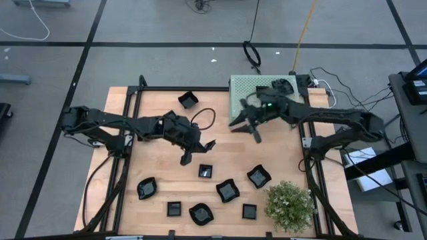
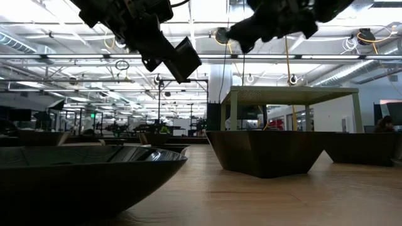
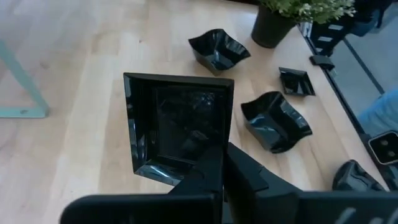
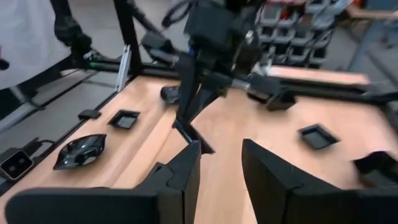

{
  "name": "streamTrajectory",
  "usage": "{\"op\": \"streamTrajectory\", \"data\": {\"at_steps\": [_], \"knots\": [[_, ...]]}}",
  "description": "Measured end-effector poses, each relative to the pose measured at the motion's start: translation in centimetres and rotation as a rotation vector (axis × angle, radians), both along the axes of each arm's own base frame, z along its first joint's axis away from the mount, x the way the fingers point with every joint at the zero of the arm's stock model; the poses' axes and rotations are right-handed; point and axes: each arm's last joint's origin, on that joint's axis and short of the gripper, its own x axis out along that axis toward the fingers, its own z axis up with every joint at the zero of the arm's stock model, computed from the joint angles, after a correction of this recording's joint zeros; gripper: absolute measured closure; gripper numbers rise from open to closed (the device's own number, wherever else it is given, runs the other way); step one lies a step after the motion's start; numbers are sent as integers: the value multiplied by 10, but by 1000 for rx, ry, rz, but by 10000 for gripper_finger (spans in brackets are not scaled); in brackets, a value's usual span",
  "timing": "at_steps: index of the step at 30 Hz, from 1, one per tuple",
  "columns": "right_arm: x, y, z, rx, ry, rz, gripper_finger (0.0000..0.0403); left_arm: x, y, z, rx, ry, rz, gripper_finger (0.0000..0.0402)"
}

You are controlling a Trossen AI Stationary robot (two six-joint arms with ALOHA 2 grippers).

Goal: Pick & Place Mini shaped plates
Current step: Stack the black square plate on top of the square plate on the shelf

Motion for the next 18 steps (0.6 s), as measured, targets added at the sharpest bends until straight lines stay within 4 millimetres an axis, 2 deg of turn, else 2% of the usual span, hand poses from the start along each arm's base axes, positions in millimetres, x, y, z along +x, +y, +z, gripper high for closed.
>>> {"op": "streamTrajectory", "data": {"at_steps": [10,18], "knots": [[56,7,-28,17,76,129,298,1,0,1,24,-26,-15,395],[80,14,-39,21,81,166,298,1,-1,1,45,-34,-61,397]]}}
